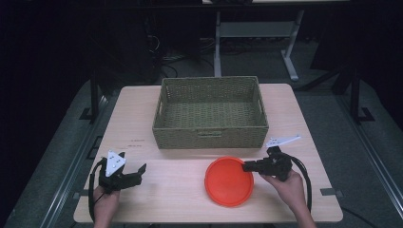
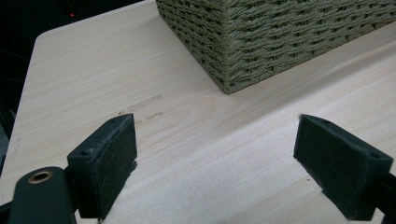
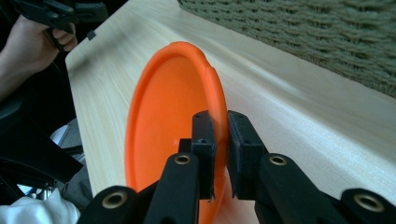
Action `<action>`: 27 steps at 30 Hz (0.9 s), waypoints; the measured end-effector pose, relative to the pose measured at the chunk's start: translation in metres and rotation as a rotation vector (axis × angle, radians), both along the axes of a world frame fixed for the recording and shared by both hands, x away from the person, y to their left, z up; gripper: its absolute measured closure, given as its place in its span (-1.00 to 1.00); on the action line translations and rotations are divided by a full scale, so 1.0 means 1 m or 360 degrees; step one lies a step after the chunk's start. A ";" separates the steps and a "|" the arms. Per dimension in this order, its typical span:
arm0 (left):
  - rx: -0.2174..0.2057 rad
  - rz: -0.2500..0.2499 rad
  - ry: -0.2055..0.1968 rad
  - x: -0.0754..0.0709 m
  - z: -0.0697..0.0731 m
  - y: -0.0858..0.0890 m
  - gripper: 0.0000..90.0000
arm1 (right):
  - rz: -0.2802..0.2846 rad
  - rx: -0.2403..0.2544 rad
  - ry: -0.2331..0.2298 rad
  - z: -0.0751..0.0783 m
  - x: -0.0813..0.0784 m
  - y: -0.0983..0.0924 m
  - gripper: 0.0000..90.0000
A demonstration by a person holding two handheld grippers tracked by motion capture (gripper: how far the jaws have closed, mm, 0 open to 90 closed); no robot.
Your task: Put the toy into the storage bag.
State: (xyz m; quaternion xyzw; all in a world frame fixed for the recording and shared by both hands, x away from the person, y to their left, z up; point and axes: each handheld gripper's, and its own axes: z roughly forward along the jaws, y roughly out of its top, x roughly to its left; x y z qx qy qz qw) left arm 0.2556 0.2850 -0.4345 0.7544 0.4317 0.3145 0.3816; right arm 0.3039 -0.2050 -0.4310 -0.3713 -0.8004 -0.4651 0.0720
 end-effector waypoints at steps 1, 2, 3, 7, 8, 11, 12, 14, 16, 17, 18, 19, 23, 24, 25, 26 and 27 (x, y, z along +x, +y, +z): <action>0.0001 0.0000 0.0000 0.000 0.000 0.000 -0.72 | 0.0000 0.0057 -0.0020 0.003 -0.003 -0.002 0.82; 0.0001 0.0002 0.0002 0.000 0.000 0.001 -0.72 | 0.0000 0.0057 -0.0020 0.003 -0.003 -0.002 0.82; -0.0002 0.0007 0.0004 0.000 0.000 0.001 -0.71 | -0.0010 0.0085 -0.0036 0.009 -0.006 -0.004 0.82; 0.0000 0.0010 0.0004 0.000 0.000 0.000 -0.72 | -0.0023 0.0104 -0.0070 0.018 -0.008 -0.008 0.82; -0.0001 0.0011 0.0003 0.000 0.000 0.000 -0.72 | -0.0023 0.0090 -0.0094 0.023 -0.008 -0.009 0.82; 0.0004 0.0015 -0.0001 0.000 0.000 0.002 -0.72 | -0.0034 0.0023 -0.0135 0.036 -0.008 -0.012 0.82; -0.0004 0.0021 -0.0003 0.000 0.000 0.001 -0.72 | -0.0034 0.0023 -0.0135 0.036 -0.008 -0.012 0.82; -0.0002 0.0023 0.0002 0.000 0.000 0.002 -0.72 | -0.0037 -0.0005 -0.0148 0.042 -0.007 -0.012 0.82; 0.0002 0.0021 0.0004 -0.001 0.000 0.002 -0.72 | -0.0034 -0.0028 -0.0148 0.046 -0.006 -0.012 0.82; 0.0005 0.0020 0.0002 -0.001 0.000 0.002 -0.72 | -0.0035 -0.0053 -0.0164 0.051 -0.005 -0.012 0.82; 0.0005 0.0020 0.0002 -0.001 0.000 0.002 -0.72 | -0.0036 -0.0065 -0.0161 0.053 -0.004 -0.012 0.82; 0.0006 0.0020 0.0003 -0.001 0.000 0.002 -0.72 | -0.0034 -0.0074 -0.0168 0.055 -0.004 -0.012 0.82; 0.0002 0.0024 -0.0003 -0.001 0.000 0.002 -0.71 | -0.0034 -0.0104 -0.0179 0.063 -0.002 -0.011 0.82; -0.0003 0.0024 -0.0006 -0.001 0.000 0.002 -0.72 | -0.0030 -0.0108 -0.0180 0.065 -0.001 -0.011 0.82; -0.0003 0.0025 -0.0006 -0.001 0.000 0.002 -0.72 | -0.0028 -0.0122 -0.0179 0.068 -0.001 -0.011 0.82; -0.0001 0.0025 -0.0005 -0.001 0.000 0.003 -0.72 | -0.0027 -0.0134 -0.0181 0.071 0.000 -0.010 0.82; 0.0002 0.0026 -0.0004 -0.001 0.000 0.003 -0.71 | -0.0033 -0.0146 -0.0178 0.074 0.001 -0.010 0.82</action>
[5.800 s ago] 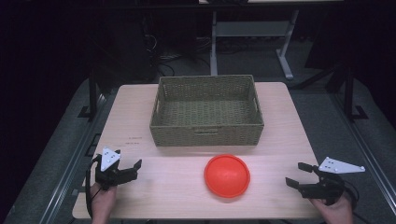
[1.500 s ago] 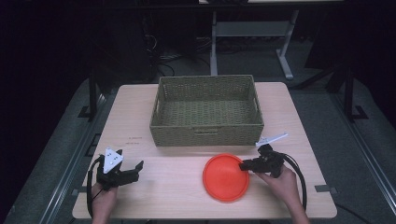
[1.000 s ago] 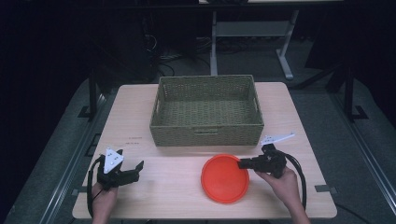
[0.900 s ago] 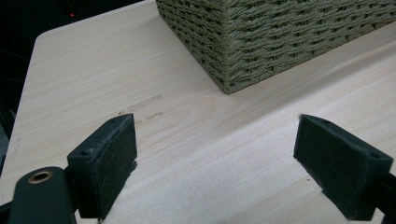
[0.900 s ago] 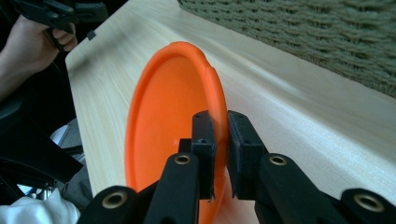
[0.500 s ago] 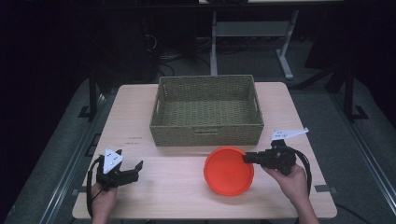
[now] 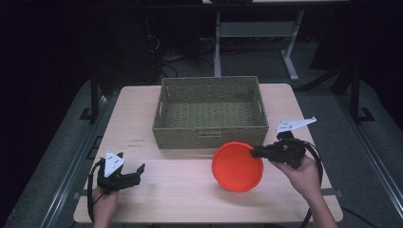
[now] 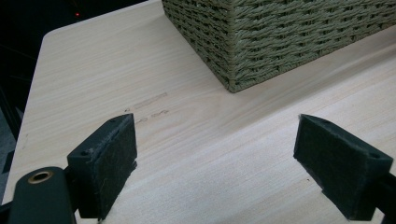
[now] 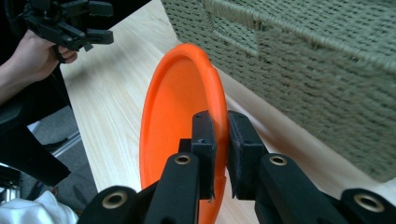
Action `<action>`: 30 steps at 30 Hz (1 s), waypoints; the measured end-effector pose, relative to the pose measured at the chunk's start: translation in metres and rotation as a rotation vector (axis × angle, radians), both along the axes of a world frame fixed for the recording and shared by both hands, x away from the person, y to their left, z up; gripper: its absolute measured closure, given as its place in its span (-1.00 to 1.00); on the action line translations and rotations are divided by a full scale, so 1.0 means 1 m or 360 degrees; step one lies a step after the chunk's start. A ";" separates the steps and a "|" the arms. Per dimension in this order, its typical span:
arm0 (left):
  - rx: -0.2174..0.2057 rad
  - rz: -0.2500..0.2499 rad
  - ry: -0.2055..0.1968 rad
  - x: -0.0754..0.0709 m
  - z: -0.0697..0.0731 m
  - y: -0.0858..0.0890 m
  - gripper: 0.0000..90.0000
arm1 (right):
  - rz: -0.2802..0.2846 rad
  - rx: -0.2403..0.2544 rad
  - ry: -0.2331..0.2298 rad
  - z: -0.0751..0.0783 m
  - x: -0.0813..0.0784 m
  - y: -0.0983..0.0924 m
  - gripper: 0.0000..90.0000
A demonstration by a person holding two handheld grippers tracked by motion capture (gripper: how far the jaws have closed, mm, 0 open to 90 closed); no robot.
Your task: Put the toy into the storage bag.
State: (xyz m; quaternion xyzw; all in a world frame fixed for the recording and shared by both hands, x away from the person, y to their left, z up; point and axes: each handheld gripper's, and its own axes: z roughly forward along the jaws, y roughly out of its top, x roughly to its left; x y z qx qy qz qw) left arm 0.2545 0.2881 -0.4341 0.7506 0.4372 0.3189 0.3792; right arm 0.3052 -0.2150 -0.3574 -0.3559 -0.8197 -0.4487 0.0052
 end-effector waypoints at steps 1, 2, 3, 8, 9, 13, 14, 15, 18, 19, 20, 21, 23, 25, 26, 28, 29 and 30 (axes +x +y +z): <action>-0.0001 0.0001 -0.0002 0.000 0.000 0.000 -0.72 | 0.0003 -0.0014 -0.0006 0.003 0.002 0.000 0.82; -0.0001 0.0001 -0.0003 0.000 0.000 0.000 -0.71 | 0.0006 -0.0026 -0.0011 0.006 0.003 0.000 0.82; -0.0003 0.0001 -0.0003 -0.001 0.000 0.000 -0.71 | 0.0006 -0.0033 -0.0016 0.009 0.004 0.001 0.82; 0.0011 -0.0012 0.0000 -0.001 0.000 -0.002 -0.71 | 0.0010 -0.0065 -0.0047 0.027 0.008 0.002 0.82; 0.0002 -0.0009 -0.0002 -0.001 0.000 -0.002 -0.71 | 0.0017 -0.0080 -0.0057 0.032 0.010 0.003 0.82; -0.0006 0.0005 -0.0007 -0.002 0.001 0.000 -0.72 | 0.0022 -0.0106 -0.0066 0.045 0.014 0.005 0.82; -0.0010 0.0010 -0.0010 -0.002 0.001 0.001 -0.72 | 0.0022 -0.0106 -0.0066 0.045 0.014 0.005 0.82; -0.0007 0.0013 -0.0011 -0.002 0.001 0.001 -0.72 | 0.0018 -0.0107 -0.0063 0.048 0.015 0.005 0.82; -0.0012 0.0017 -0.0004 -0.003 0.001 0.002 -0.72 | 0.0015 -0.0107 -0.0065 0.055 0.019 0.005 0.82; -0.0020 0.0020 -0.0006 -0.002 0.001 0.002 -0.72 | 0.0015 -0.0112 -0.0064 0.059 0.020 0.005 0.82; -0.0016 0.0018 -0.0007 -0.002 0.001 0.002 -0.71 | 0.0012 -0.0121 -0.0069 0.064 0.022 0.006 0.82; -0.0016 0.0018 -0.0007 -0.002 0.001 0.002 -0.72 | 0.0012 -0.0121 -0.0069 0.064 0.022 0.006 0.82; -0.0010 0.0012 -0.0010 -0.002 0.001 0.001 -0.72 | 0.0016 -0.0134 -0.0065 0.068 0.024 0.007 0.82; -0.0012 0.0013 -0.0008 -0.002 0.001 0.001 -0.72 | 0.0025 -0.0140 -0.0071 0.073 0.026 0.009 0.82; -0.0013 0.0015 -0.0006 -0.003 0.001 0.001 -0.72 | 0.0023 -0.0148 -0.0076 0.077 0.028 0.010 0.82; -0.0012 0.0018 -0.0010 -0.003 0.001 0.001 -0.72 | 0.0021 -0.0152 -0.0078 0.081 0.031 0.011 0.82; -0.0012 0.0018 -0.0010 -0.003 0.001 0.001 -0.72 | 0.0021 -0.0152 -0.0078 0.081 0.031 0.011 0.82; -0.0014 0.0018 -0.0010 -0.003 0.001 0.002 -0.72 | 0.0021 -0.0166 -0.0083 0.085 0.034 0.013 0.82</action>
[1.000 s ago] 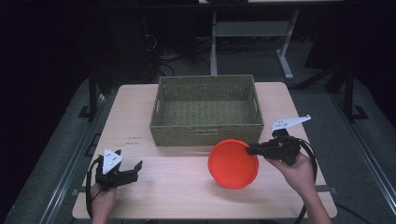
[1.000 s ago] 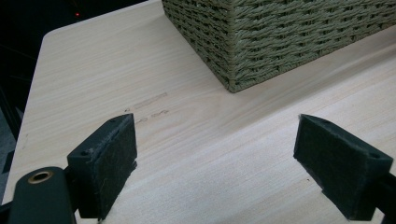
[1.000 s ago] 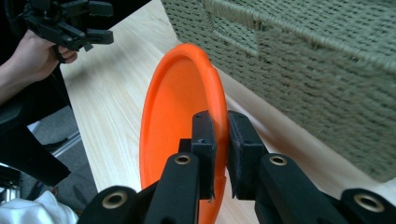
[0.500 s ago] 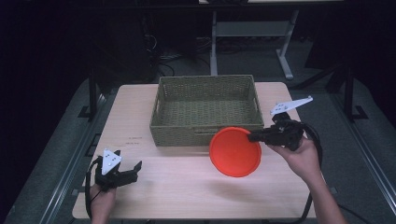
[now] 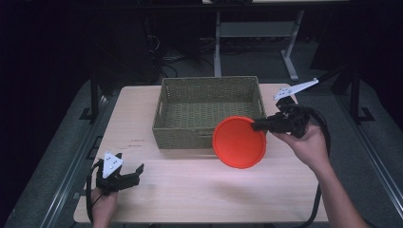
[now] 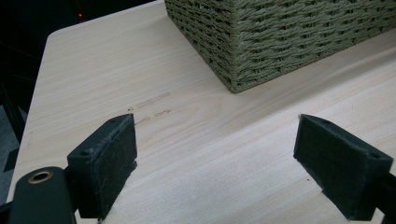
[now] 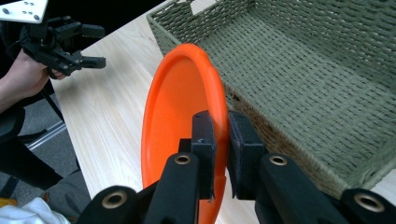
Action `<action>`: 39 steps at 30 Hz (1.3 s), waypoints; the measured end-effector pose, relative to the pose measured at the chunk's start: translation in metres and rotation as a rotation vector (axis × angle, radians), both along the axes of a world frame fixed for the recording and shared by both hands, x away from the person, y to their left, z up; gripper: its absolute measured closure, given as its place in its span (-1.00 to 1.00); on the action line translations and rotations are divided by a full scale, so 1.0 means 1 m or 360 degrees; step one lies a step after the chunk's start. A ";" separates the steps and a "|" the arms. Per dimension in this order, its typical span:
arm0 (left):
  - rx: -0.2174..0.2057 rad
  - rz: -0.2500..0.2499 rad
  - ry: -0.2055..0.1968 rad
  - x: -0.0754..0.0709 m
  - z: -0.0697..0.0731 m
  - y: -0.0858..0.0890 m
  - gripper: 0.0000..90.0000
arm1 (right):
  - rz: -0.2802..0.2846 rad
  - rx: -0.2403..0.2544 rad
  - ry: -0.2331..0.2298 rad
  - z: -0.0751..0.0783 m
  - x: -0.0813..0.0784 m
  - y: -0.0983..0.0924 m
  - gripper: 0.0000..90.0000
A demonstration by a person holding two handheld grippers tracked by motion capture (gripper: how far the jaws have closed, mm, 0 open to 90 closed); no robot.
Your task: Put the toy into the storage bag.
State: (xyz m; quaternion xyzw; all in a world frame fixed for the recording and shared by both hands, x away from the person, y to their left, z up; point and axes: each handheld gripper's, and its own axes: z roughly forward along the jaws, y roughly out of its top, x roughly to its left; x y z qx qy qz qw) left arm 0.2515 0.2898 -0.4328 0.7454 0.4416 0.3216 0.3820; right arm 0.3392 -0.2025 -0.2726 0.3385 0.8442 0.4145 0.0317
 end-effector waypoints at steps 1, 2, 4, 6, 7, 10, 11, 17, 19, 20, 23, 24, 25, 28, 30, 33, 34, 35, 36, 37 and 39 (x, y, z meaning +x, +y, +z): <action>0.0000 0.0000 0.0000 0.000 0.000 0.000 -0.72 | 0.0000 0.0000 0.0000 0.000 0.000 0.000 0.82; 0.0002 -0.0001 0.0000 0.000 0.000 0.000 -0.72 | -0.0005 -0.0005 -0.0003 0.002 0.001 0.001 0.82; -0.0006 0.0001 -0.0002 -0.001 0.000 0.001 -0.71 | -0.0007 -0.0016 -0.0018 0.006 0.004 0.003 0.82; -0.0005 0.0003 -0.0002 -0.001 0.000 0.001 -0.72 | -0.0010 -0.0020 -0.0017 0.008 0.005 0.004 0.82; -0.0013 0.0009 -0.0001 0.000 0.000 0.001 -0.71 | -0.0010 -0.0026 -0.0020 0.010 0.007 0.005 0.82; 0.0001 -0.0002 0.0001 0.000 0.000 0.000 -0.72 | -0.0011 -0.0032 -0.0024 0.017 0.012 0.006 0.82; 0.0001 -0.0002 0.0001 0.000 0.000 0.000 -0.72 | -0.0011 -0.0032 -0.0024 0.017 0.012 0.006 0.82; -0.0005 0.0002 0.0001 0.000 0.000 0.000 -0.72 | -0.0020 -0.0045 -0.0035 0.027 0.020 0.010 0.82; -0.0009 0.0008 0.0001 0.000 0.000 0.001 -0.72 | -0.0028 -0.0053 -0.0032 0.030 0.022 0.012 0.82; -0.0012 0.0007 0.0004 0.000 0.000 0.001 -0.72 | -0.0024 -0.0057 -0.0038 0.031 0.023 0.012 0.82; 0.0003 -0.0004 0.0002 0.001 0.000 0.000 -0.72 | -0.0034 -0.0065 -0.0049 0.036 0.027 0.014 0.82; 0.0003 -0.0003 0.0002 0.001 0.000 -0.001 -0.72 | -0.0037 -0.0063 -0.0051 0.037 0.028 0.014 0.82; 0.0003 -0.0004 0.0003 0.000 0.000 -0.001 -0.72 | -0.0034 -0.0061 -0.0055 0.038 0.029 0.014 0.82; 0.0003 0.0000 0.0002 0.001 0.000 0.000 -0.72 | -0.0044 -0.0062 -0.0043 0.042 0.035 0.017 0.82; 0.0002 0.0001 0.0000 0.000 0.000 0.000 -0.72 | -0.0045 -0.0065 -0.0044 0.042 0.037 0.018 0.82; 0.0004 0.0000 0.0000 0.000 0.000 0.000 -0.71 | -0.0048 -0.0074 -0.0047 0.045 0.043 0.022 0.82; -0.0002 0.0002 -0.0001 0.000 0.000 0.000 -0.72 | -0.0056 -0.0073 -0.0045 0.046 0.044 0.023 0.82; -0.0004 0.0002 0.0000 0.000 0.000 0.000 -0.71 | -0.0060 -0.0069 -0.0043 0.047 0.046 0.024 0.82; -0.0011 0.0004 0.0001 0.000 0.000 0.000 -0.72 | -0.0059 -0.0071 -0.0048 0.047 0.048 0.025 0.82; -0.0016 0.0008 -0.0001 0.000 0.000 0.000 -0.72 | -0.0060 -0.0072 -0.0045 0.048 0.050 0.026 0.82; -0.0001 0.0003 0.0004 0.000 0.000 0.001 -0.71 | -0.0072 -0.0081 -0.0039 0.049 0.053 0.028 0.82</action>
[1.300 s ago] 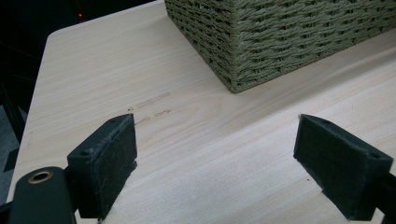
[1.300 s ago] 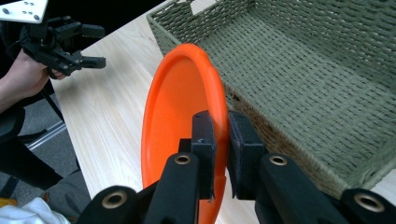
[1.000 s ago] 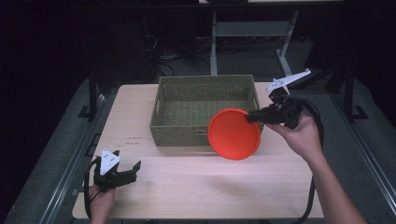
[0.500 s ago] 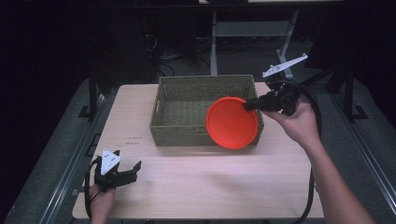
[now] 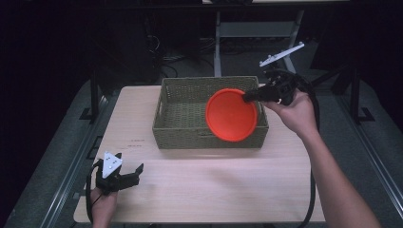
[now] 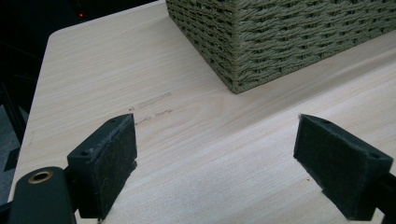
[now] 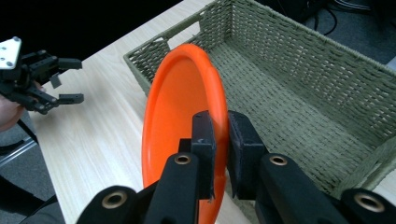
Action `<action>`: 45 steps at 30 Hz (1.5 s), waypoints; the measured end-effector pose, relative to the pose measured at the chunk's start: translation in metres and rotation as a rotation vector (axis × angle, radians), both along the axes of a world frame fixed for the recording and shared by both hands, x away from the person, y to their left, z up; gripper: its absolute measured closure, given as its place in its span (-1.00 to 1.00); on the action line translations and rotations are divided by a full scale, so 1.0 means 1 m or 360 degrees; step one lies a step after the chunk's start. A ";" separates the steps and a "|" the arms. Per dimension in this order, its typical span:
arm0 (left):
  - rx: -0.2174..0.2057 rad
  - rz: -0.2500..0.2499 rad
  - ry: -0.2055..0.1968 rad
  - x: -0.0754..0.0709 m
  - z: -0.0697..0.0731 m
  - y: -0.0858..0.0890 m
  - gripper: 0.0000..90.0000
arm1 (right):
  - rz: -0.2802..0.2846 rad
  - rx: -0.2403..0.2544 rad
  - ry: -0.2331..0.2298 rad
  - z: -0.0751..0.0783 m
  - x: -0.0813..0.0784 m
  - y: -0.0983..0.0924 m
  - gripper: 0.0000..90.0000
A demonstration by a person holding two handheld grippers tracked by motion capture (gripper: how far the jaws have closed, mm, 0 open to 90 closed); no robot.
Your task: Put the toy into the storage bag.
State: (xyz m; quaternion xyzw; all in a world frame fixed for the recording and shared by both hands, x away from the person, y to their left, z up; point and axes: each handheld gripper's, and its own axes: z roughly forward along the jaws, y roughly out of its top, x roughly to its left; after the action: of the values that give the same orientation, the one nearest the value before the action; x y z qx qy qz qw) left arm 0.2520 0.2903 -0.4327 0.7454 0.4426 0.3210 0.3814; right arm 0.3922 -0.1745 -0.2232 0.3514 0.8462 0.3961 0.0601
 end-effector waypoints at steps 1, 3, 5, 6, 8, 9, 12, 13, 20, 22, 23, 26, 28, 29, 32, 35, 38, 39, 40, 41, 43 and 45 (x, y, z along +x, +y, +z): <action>0.0001 -0.0002 -0.0001 0.000 0.000 0.000 -0.71 | -0.0003 -0.0005 -0.0005 0.000 0.002 0.001 0.82; 0.0008 -0.0005 -0.0007 0.000 0.000 0.000 -0.71 | -0.0013 -0.0009 -0.0013 0.001 0.005 0.003 0.82; 0.0006 -0.0004 -0.0003 0.000 0.000 0.000 -0.71 | -0.0034 0.0002 -0.0008 0.002 0.010 0.004 0.82; 0.0005 -0.0005 -0.0003 0.000 0.000 0.000 -0.71 | -0.0034 0.0002 -0.0008 0.002 0.010 0.004 0.82; 0.0004 -0.0007 -0.0002 0.000 0.000 0.000 -0.72 | -0.0042 -0.0007 -0.0003 0.002 0.014 0.006 0.82; -0.0001 -0.0004 0.0000 0.000 0.000 0.000 -0.72 | -0.0051 -0.0013 0.0002 0.001 0.015 0.007 0.82; 0.0001 -0.0006 0.0000 0.000 0.000 0.000 -0.72 | -0.0079 -0.0014 0.0011 -0.002 0.022 0.009 0.82; 0.0001 -0.0006 0.0000 0.000 0.000 0.000 -0.72 | -0.0079 -0.0014 0.0011 -0.002 0.022 0.009 0.82; 0.0003 -0.0016 0.0001 0.001 -0.001 -0.002 -0.71 | -0.0128 -0.0027 0.0021 -0.005 0.035 0.005 0.82; 0.0012 -0.0022 0.0001 0.001 -0.001 -0.002 -0.72 | -0.0145 -0.0015 0.0024 -0.005 0.038 0.003 0.82; 0.0013 -0.0022 0.0002 0.001 -0.001 -0.002 -0.72 | -0.0159 -0.0001 0.0030 -0.005 0.041 0.002 0.82; 0.0011 -0.0020 0.0001 0.001 -0.001 -0.002 -0.71 | -0.0173 0.0019 0.0027 -0.005 0.045 0.000 0.82; 0.0015 -0.0021 0.0000 0.001 -0.001 -0.003 -0.72 | -0.0191 0.0040 0.0027 -0.007 0.048 0.000 0.82; 0.0015 -0.0021 0.0000 0.001 -0.001 -0.003 -0.71 | -0.0191 0.0040 0.0027 -0.007 0.048 0.000 0.82; 0.0015 -0.0032 0.0001 0.001 -0.001 -0.004 -0.72 | -0.0211 0.0010 0.0006 -0.010 0.051 0.003 0.82; -0.0003 -0.0023 -0.0002 0.001 -0.001 -0.004 -0.72 | -0.0222 -0.0011 0.0011 -0.014 0.056 0.009 0.82; -0.0001 -0.0020 0.0000 0.001 -0.001 -0.004 -0.71 | -0.0225 -0.0003 0.0025 -0.017 0.060 0.011 0.82; -0.0001 -0.0022 -0.0001 0.001 -0.001 -0.004 -0.72 | -0.0241 0.0000 0.0032 -0.020 0.064 0.013 0.82; -0.0001 -0.0022 -0.0001 0.001 -0.001 -0.004 -0.72 | -0.0241 0.0000 0.0032 -0.020 0.064 0.013 0.82; 0.0003 -0.0026 0.0001 0.001 -0.001 -0.004 -0.72 | -0.0246 0.0000 0.0033 -0.022 0.066 0.014 0.82; 0.0008 -0.0030 0.0004 0.001 -0.001 -0.004 -0.71 | -0.0260 -0.0001 0.0041 -0.026 0.070 0.015 0.82; 0.0004 -0.0026 0.0003 0.000 -0.001 -0.004 -0.71 | -0.0270 -0.0002 0.0044 -0.028 0.071 0.016 0.82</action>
State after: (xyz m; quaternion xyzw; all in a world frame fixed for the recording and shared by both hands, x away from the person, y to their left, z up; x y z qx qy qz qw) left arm 0.2525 0.2864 -0.4337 0.7497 0.4366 0.3176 0.3827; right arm 0.4637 -0.1584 -0.2508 0.4273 0.8144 0.3840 0.0819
